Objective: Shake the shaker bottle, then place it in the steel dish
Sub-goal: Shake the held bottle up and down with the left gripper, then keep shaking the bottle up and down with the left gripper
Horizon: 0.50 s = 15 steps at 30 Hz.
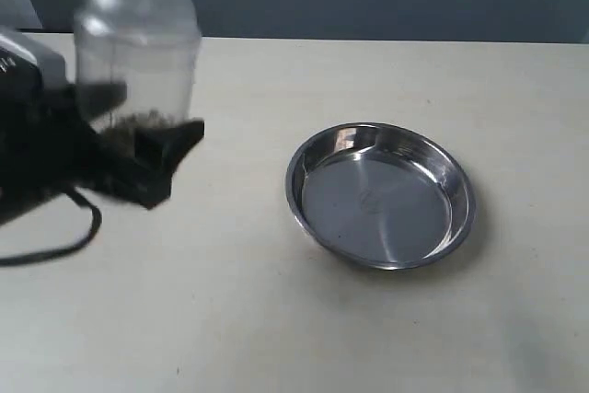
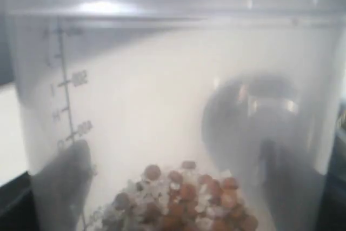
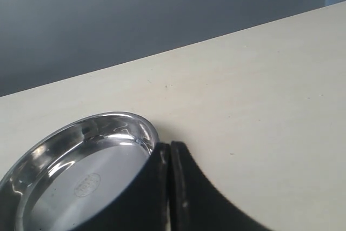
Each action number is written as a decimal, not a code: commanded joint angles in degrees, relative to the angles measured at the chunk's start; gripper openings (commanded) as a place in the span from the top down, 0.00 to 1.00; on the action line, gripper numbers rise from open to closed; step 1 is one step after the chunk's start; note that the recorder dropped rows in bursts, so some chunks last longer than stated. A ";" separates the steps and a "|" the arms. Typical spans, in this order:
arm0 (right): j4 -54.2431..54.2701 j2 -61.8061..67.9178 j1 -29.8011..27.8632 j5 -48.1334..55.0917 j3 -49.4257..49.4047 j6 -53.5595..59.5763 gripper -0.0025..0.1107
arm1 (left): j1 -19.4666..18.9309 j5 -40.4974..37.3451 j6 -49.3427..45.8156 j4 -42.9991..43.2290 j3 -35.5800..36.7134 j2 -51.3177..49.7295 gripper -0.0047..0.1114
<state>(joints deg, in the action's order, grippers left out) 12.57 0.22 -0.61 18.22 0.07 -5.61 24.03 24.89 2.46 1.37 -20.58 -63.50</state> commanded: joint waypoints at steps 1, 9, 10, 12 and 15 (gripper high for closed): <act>-0.48 -0.22 0.10 -0.57 -0.07 0.36 0.98 | -0.39 -2.39 -14.35 -18.71 0.93 -1.53 0.96; -0.48 -0.22 0.10 -0.57 -0.07 0.36 0.98 | 2.40 -1.97 -18.15 -20.38 -3.50 7.71 0.96; -0.48 -0.22 0.10 -0.57 -0.07 0.36 0.98 | 1.70 -4.08 -21.92 -25.94 -1.81 6.24 0.96; -0.48 -0.22 0.10 -0.57 -0.07 0.36 0.98 | 0.64 -3.31 -25.85 -37.42 5.34 -0.97 0.96; -0.48 -0.22 0.10 -0.57 -0.07 0.36 0.98 | 4.62 -0.81 -14.94 -20.68 2.34 4.14 0.96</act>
<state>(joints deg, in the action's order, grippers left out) 12.57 0.22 -0.61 18.22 0.07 -5.61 26.02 17.63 -17.63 -29.67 -15.03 -64.11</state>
